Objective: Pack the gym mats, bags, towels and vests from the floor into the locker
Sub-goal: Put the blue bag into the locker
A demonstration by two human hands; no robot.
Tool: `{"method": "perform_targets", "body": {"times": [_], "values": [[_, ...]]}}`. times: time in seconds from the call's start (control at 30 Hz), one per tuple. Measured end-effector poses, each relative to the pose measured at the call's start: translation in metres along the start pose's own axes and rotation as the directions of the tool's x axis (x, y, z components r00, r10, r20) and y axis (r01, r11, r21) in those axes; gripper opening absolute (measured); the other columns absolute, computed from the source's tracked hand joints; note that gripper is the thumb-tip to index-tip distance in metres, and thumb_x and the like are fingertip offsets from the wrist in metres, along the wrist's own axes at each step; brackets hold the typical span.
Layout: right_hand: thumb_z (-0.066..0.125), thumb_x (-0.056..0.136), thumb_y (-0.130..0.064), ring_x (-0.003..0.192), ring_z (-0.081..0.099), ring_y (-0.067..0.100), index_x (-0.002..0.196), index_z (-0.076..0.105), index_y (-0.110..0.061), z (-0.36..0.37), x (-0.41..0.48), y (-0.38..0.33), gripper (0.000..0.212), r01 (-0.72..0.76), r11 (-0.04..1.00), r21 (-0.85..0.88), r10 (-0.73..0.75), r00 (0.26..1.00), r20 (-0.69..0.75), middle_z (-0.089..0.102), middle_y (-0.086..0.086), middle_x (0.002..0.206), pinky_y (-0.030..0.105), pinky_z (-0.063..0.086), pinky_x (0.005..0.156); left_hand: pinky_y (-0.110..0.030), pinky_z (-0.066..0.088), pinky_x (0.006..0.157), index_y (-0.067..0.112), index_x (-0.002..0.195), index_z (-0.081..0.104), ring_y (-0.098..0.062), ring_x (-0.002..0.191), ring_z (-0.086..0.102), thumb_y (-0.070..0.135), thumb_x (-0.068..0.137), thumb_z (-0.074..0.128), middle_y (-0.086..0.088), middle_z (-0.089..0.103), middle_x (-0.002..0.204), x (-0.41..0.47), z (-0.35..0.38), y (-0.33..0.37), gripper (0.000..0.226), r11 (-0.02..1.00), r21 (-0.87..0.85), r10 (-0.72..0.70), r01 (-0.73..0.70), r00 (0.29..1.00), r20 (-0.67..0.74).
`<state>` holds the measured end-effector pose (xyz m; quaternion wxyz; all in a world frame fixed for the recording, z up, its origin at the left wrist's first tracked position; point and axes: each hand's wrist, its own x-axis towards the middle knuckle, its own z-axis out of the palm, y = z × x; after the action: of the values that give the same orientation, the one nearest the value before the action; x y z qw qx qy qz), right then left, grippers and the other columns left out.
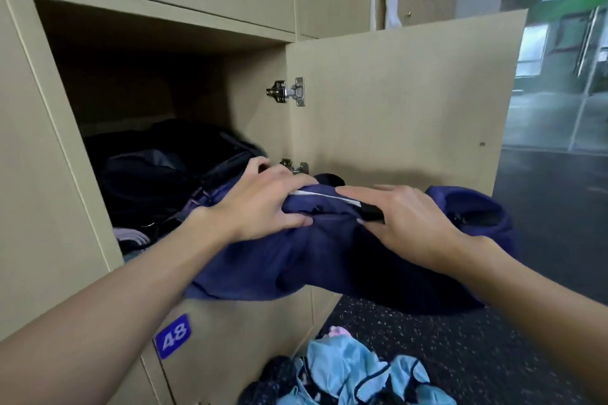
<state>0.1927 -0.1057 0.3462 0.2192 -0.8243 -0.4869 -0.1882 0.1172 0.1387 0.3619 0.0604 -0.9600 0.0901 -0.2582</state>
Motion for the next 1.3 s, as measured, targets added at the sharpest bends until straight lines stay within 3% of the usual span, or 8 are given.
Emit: {"method": "perform_targets", "body": {"times": [0.27,0.37,0.47,0.67,0.83,1.0,1.1,1.3], "values": [[0.068,0.090,-0.014,0.116,0.060,0.001,0.131,0.063,-0.032,0.005,0.058,0.019,0.045,-0.040,0.971,0.237,0.082,0.982,-0.170,0.067,-0.020,0.123,0.021,0.044,0.100,-0.053,0.002,0.119,0.039,0.131,0.055,-0.005,0.130,0.039,0.056,0.086,0.066,0.016,0.060,0.123,0.043,-0.022,-0.040,0.050,0.998,0.031,-0.051,0.052,0.998,-0.040],[0.069,0.088,-0.010,0.109,0.059,-0.010,0.124,0.068,-0.031,-0.007,0.079,0.014,0.042,-0.007,0.948,0.318,0.076,0.976,-0.206,0.066,-0.028,0.113,0.015,0.043,0.100,-0.055,0.003,0.119,0.038,0.135,0.052,-0.009,0.131,0.038,0.052,0.090,0.064,0.014,0.058,0.120,0.047,-0.035,-0.050,0.049,0.996,0.024,-0.080,0.083,0.991,-0.102],[0.068,0.087,-0.007,0.096,0.051,-0.030,0.119,0.070,-0.033,-0.023,0.097,0.010,0.041,0.046,0.913,0.406,0.060,0.968,-0.244,0.057,-0.045,0.099,-0.004,0.035,0.087,-0.057,0.006,0.119,0.037,0.139,0.048,-0.010,0.138,0.033,0.053,0.091,0.057,0.014,0.055,0.128,0.055,-0.055,-0.058,0.051,0.994,0.074,-0.065,0.081,0.977,-0.203],[0.069,0.086,-0.009,0.104,0.060,-0.011,0.120,0.070,-0.030,-0.020,0.144,-0.011,0.040,0.093,0.839,0.536,0.083,0.952,-0.296,0.067,-0.025,0.112,0.005,0.042,0.094,-0.060,-0.001,0.120,0.037,0.152,0.032,-0.009,0.152,0.010,0.042,0.099,0.053,0.013,0.029,0.160,0.056,-0.081,-0.076,0.057,0.972,0.118,-0.168,0.204,0.951,-0.260],[0.070,0.086,-0.007,0.101,0.050,-0.015,0.123,0.069,-0.024,0.017,0.182,-0.037,0.040,0.117,0.789,0.603,0.095,0.947,-0.308,0.062,-0.021,0.110,-0.009,0.029,0.083,-0.063,-0.001,0.119,0.043,0.155,0.021,-0.009,0.154,-0.001,0.047,0.097,0.054,0.016,0.014,0.165,0.031,-0.080,-0.098,0.067,0.924,0.086,-0.348,0.372,0.913,-0.213],[0.070,0.085,-0.008,0.086,0.059,-0.014,0.117,0.071,-0.026,0.039,0.222,-0.054,0.036,0.129,0.716,0.686,0.129,0.941,-0.312,0.063,-0.028,0.099,-0.005,0.036,0.079,-0.066,0.003,0.117,0.047,0.154,0.019,-0.009,0.153,-0.006,0.051,0.096,0.050,0.019,0.006,0.166,0.013,-0.080,-0.116,0.066,0.868,0.046,-0.472,0.494,0.851,-0.231],[0.072,0.084,-0.007,0.088,0.065,-0.003,0.114,0.071,-0.024,0.053,0.250,-0.057,0.035,0.105,0.633,0.767,0.191,0.939,-0.285,0.070,-0.016,0.098,0.013,0.050,0.083,-0.066,0.004,0.116,0.048,0.153,0.019,-0.012,0.153,-0.007,0.054,0.097,0.044,0.017,0.003,0.166,0.016,-0.076,-0.121,0.062,0.811,0.094,-0.543,0.577,0.803,-0.245],[0.074,0.082,-0.005,0.096,0.068,0.019,0.115,0.072,-0.018,0.111,0.270,-0.031,0.036,-0.146,0.536,0.831,0.332,0.942,-0.049,0.071,-0.003,0.098,0.033,0.054,0.095,-0.072,0.005,0.113,0.051,0.153,0.017,-0.016,0.152,-0.015,0.056,0.098,0.040,0.014,-0.006,0.166,0.006,-0.032,-0.125,0.059,0.723,0.145,-0.668,0.676,0.737,-0.108]]}}
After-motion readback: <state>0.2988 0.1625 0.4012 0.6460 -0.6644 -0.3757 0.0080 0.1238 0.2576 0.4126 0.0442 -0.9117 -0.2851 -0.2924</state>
